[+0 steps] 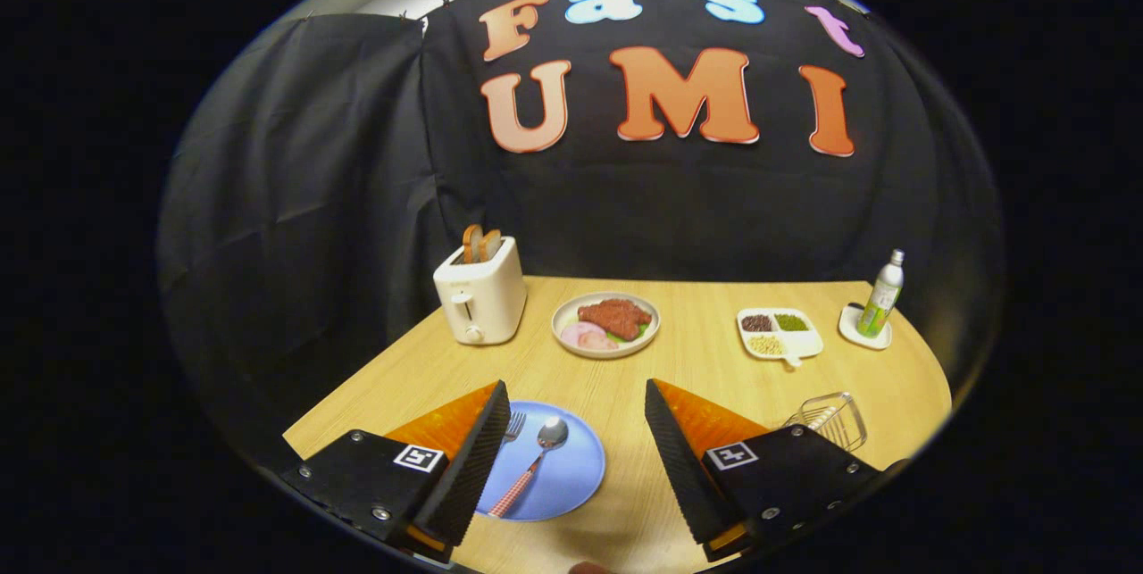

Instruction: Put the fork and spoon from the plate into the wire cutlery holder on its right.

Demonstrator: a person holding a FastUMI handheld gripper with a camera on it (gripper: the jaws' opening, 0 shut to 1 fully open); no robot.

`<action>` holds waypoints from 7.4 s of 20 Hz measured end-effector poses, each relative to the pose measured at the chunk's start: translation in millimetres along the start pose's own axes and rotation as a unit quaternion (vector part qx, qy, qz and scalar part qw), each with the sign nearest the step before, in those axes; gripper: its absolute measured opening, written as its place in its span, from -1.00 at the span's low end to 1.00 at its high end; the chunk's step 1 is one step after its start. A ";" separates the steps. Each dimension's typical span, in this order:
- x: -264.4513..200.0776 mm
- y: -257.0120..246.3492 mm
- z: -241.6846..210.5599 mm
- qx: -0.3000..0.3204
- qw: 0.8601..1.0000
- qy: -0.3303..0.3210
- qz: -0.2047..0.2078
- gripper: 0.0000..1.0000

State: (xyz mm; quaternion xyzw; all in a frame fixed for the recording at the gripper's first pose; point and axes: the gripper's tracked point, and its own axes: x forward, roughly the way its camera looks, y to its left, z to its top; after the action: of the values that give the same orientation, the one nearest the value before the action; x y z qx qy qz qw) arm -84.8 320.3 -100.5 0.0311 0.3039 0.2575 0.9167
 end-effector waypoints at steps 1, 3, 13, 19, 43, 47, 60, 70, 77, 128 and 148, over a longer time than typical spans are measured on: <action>3.9 7.6 -11.4 -0.003 1.000 0.017 0.002 0.83; 12.7 23.0 -34.1 -0.018 0.999 0.047 0.000 0.80; 36.0 45.6 -117.5 -0.050 0.987 0.150 -0.030 0.56; 40.8 46.2 -149.0 -0.049 0.978 0.197 -0.042 0.20; -8.0 -94.6 -62.4 -0.070 0.973 0.191 -0.106 -0.82; -36.8 -144.1 -49.9 -0.045 0.967 0.209 -0.136 -0.82; -101.9 -234.3 -49.9 -0.084 0.928 0.346 -0.107 -0.82; -117.2 -268.7 -61.9 -0.068 0.884 0.450 -0.104 -0.80; -107.2 -269.9 -60.5 -0.103 0.852 0.507 -0.084 -0.76; 27.7 102.8 -130.6 -0.070 0.901 0.419 0.085 0.32; 52.3 95.3 -158.8 -0.057 0.912 0.405 0.028 -0.67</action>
State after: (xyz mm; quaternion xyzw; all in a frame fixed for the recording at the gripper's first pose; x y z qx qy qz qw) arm -183.3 412.7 -237.6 -0.1195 0.6330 0.2900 0.7077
